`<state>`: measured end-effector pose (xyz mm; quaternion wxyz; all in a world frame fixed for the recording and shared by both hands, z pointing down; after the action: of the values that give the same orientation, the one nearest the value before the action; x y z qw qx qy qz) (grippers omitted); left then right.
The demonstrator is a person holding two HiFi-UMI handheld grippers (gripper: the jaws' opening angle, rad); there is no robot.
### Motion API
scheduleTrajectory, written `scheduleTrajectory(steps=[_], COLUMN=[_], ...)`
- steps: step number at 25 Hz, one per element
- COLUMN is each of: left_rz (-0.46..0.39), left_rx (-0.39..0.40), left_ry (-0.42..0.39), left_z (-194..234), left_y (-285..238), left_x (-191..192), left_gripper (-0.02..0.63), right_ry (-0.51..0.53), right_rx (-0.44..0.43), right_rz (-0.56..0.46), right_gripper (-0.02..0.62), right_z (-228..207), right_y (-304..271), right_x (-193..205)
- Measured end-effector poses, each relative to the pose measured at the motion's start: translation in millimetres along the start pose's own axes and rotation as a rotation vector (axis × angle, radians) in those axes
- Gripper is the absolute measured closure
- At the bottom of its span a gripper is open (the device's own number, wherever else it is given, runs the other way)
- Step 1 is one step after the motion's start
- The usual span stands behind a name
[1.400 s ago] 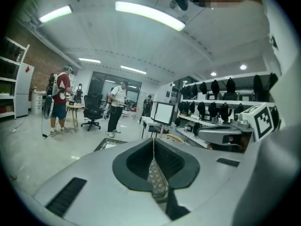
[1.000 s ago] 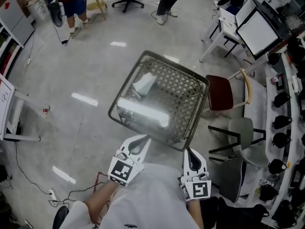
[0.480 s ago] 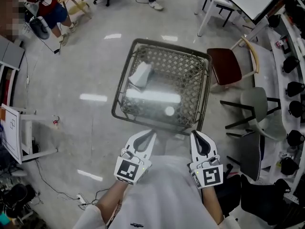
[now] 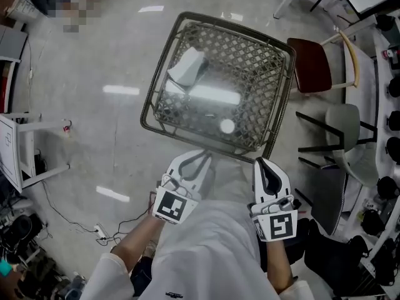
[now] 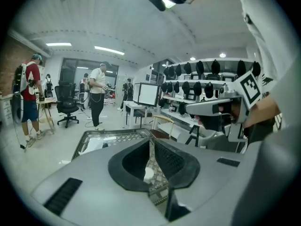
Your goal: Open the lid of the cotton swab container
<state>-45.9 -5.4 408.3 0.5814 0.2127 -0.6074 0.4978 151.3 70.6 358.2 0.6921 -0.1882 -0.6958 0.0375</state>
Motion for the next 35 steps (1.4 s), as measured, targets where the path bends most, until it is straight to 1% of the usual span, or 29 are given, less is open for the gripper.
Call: scheduleTrajectory(steps=[3, 7, 11, 12, 14, 20, 25, 30, 35], left_rz=[0.020, 0.067, 0.078, 0.089, 0.101, 0.149, 0.166, 0.200, 0.231], left_rx=[-0.004, -0.001, 0.026, 0.036, 0.052, 0.073, 0.090, 0.094, 0.084], left_ry=[0.002, 0.031, -0.012, -0.023, -0.030, -0.060, -0.091, -0.098, -0.115], left_z=[10.5, 18.8, 23.9, 24.8, 26.4, 31.0, 32.4, 32.4, 33.9], left_y=[-11.6, -26.9, -42.2, -45.6, -53.6, -77.0, -101.8, -129.7, -152.4], left_x=[18.4, 42.1, 64.2, 70.6, 82.0, 115.8, 138.6, 164.0, 180.7], left_gripper=[0.595, 0.597, 0.594, 0.582, 0.527, 0.457, 0.395, 0.366, 0.341], right_ry=[-0.016, -0.023, -0.023, -0.024, -0.026, -0.049, -0.074, -0.092, -0.108], right_rx=[-0.015, -0.033, -0.045, -0.047, -0.051, -0.039, -0.026, -0.016, -0.010], right_rz=[0.016, 0.037, 0.047, 0.048, 0.050, 0.064, 0.073, 0.082, 0.084], right_gripper=[0.594, 0.594, 0.594, 0.594, 0.594, 0.594, 0.594, 0.594, 0.594], right_z=[-3.5, -7.7, -10.6, -10.7, -11.5, -16.3, -19.4, -24.3, -28.5], right_y=[-17.1, -36.3, -51.2, -53.7, -58.5, -69.5, -77.6, -83.0, -86.3], right_x=[14.1, 31.2, 47.2, 50.5, 56.8, 81.5, 99.7, 114.9, 121.6])
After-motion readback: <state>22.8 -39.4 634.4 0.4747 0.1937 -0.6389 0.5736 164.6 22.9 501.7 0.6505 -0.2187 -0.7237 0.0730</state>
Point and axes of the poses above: the fingertips, and each gripper's own axes: y backward along the fingers, z to its left, x out of its underside, the point moved 9 cm from there along y, backward along the fingers
